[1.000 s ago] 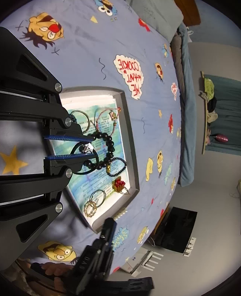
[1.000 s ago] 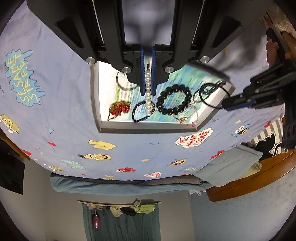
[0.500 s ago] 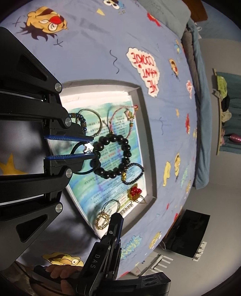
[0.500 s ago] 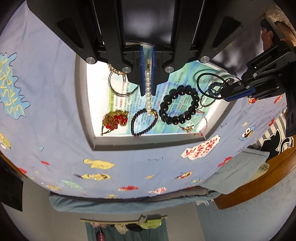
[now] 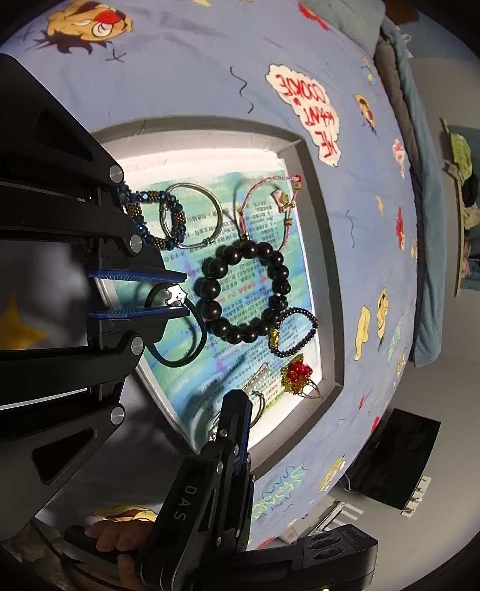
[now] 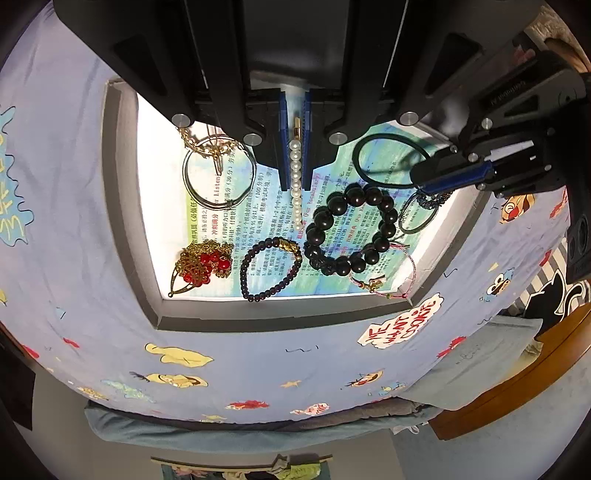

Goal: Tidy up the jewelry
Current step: 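Carry the hair tie and pearl pin over the gray box, then lower both pieces into the box and open both grippers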

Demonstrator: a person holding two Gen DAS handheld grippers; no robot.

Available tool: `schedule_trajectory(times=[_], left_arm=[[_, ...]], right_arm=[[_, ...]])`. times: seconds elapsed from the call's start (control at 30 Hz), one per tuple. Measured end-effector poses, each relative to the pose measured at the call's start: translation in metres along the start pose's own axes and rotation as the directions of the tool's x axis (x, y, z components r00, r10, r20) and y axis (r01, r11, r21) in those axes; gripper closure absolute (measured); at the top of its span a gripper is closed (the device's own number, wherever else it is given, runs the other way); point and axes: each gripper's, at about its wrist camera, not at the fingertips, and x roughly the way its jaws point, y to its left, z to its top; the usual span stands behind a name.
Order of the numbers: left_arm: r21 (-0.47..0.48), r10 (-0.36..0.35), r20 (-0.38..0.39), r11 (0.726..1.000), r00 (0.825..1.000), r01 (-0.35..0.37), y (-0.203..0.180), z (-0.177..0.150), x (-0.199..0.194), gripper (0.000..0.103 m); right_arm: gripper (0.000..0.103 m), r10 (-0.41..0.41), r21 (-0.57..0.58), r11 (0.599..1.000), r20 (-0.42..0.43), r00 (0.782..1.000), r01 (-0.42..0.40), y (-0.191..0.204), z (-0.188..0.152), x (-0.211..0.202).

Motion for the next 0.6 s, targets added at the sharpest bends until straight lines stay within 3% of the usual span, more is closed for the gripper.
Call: schedule_trajectory(times=[0.47, 0.6], left_arm=[[-0.013, -0.011, 0.002, 1.0, 1.0, 0.011, 0.002, 0.002, 0.008, 0.09], [-0.024, -0.004, 0.002, 1.0, 1.0, 0.004, 0.005, 0.002, 0.008, 0.083]], right_arm=[[0.097, -0.023, 0.033, 0.999, -0.027, 0.999, 0.024, -0.005, 0.005, 0.017], [0.097, -0.019, 0.033, 0.999, -0.029, 0.999, 0.02, -0.006, 0.006, 0.018]])
